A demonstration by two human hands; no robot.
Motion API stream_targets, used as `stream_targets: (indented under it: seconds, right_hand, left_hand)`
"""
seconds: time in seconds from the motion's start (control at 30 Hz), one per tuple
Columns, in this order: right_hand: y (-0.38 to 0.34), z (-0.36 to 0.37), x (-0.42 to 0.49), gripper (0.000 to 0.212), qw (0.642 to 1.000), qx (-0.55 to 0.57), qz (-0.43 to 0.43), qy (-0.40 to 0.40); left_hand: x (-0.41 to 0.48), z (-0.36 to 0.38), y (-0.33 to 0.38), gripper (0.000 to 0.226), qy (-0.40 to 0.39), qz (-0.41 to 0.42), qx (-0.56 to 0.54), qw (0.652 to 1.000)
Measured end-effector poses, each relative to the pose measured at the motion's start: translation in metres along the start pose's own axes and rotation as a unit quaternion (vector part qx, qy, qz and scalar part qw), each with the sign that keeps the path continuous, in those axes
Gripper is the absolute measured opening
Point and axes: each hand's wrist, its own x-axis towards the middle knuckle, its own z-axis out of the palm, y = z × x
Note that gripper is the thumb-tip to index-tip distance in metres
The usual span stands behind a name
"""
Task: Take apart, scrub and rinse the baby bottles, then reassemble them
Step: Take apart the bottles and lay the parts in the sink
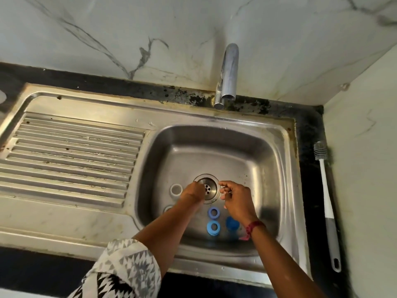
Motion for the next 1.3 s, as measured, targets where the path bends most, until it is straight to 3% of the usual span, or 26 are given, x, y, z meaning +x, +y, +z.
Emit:
stream_targets:
  seconds: [0.23,0.37,0.5,0.67,0.83,0.97,1.3]
  right_hand:
    - [-0.016,-0.005,0.001,0.036,0.999,-0.002,-0.040,0.021]
    - [-0.035,0.004,-0.001,0.032,0.997,-0.017,-0.070,0.009]
    - [-0.062,0.021,-0.007,0.032,0.993,-0.028,-0.117,-0.014]
    - [-0.102,0.044,-0.012,0.030,0.987,-0.015,-0.159,-0.015]
    - [-0.157,0.074,-0.021,0.029,0.981,-0.015,-0.194,-0.014]
    - [-0.202,0.111,-0.030,0.029,0.979,-0.009,-0.202,-0.028]
    - [-0.332,0.221,-0.028,0.031,0.968,-0.022,-0.247,-0.035]
  left_hand:
    - [-0.008,-0.044,-0.002,0.033,-0.011,0.024,0.005,1.000]
    - [-0.028,-0.077,-0.028,0.043,0.040,0.026,-0.110,0.993]
    - [-0.062,-0.093,-0.058,0.036,0.087,0.026,-0.194,0.977]
    - [-0.101,-0.101,-0.109,0.026,0.162,-0.019,-0.346,0.924]
    - [-0.133,-0.108,-0.180,0.022,0.269,-0.037,-0.394,0.878]
    - [-0.154,-0.111,-0.237,0.020,0.301,-0.047,-0.462,0.833]
    - [-0.180,-0.151,-0.381,0.020,0.376,-0.064,-0.479,0.791]
